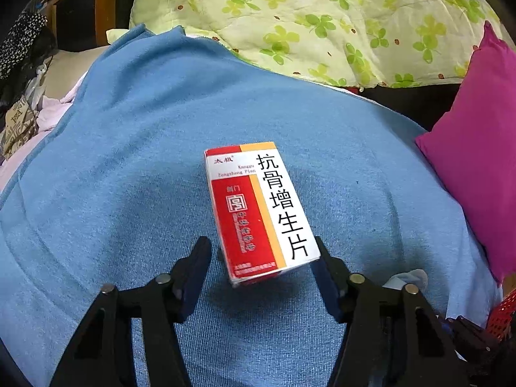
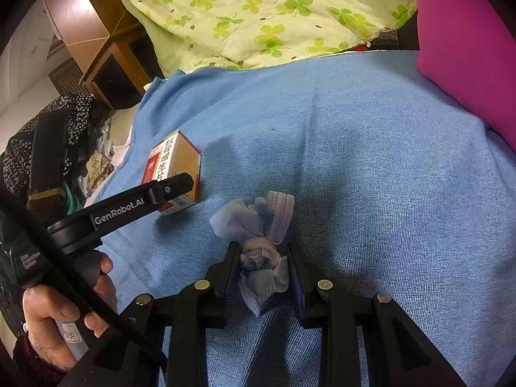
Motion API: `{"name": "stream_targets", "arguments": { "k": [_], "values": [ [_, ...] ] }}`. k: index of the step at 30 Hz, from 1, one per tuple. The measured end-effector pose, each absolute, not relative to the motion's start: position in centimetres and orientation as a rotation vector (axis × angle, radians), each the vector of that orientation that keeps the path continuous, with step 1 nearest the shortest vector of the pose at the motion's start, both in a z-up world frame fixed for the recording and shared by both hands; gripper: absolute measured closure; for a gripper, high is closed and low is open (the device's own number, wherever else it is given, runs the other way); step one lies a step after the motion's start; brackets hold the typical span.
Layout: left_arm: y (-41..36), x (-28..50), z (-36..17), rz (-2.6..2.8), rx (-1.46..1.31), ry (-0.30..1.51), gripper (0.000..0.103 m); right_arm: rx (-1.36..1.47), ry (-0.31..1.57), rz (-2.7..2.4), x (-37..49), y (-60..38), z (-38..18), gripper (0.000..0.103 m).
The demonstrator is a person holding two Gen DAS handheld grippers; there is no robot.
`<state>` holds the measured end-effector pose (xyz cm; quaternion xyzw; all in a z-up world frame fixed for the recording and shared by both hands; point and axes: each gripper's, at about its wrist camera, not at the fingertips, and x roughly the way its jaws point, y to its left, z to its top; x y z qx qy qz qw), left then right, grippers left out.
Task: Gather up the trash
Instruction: 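Grasp the red-and-white medicine box with the left tool while the right tool holds the cloth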
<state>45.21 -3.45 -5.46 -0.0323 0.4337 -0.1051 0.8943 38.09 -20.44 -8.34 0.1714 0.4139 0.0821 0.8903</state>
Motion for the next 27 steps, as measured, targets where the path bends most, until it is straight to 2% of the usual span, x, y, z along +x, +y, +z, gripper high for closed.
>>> {"name": "stream_targets", "arguments": {
  "k": [4, 12, 21, 27],
  "values": [
    [-3.3, 45.2, -5.6, -0.217, -0.073, 0.905, 0.047, 0.353, 0.859, 0.17, 38.1, -20.4, -8.3, 0.072],
    [-2.9, 44.9, -5.5, -0.236, -0.085, 0.898, 0.049, 0.353, 0.859, 0.17, 38.1, -20.3, -8.4, 0.072],
    [1.7, 45.0, -5.1, -0.253, -0.162, 0.908, 0.049, 0.356, 0.866, 0.174, 38.2, -20.4, -8.4, 0.072],
    [0.9, 42.9, -4.4, -0.257, -0.069, 0.891, 0.049, 0.365, 0.87, 0.169, 38.2, -20.6, -8.1, 0.072]
  ]
}}
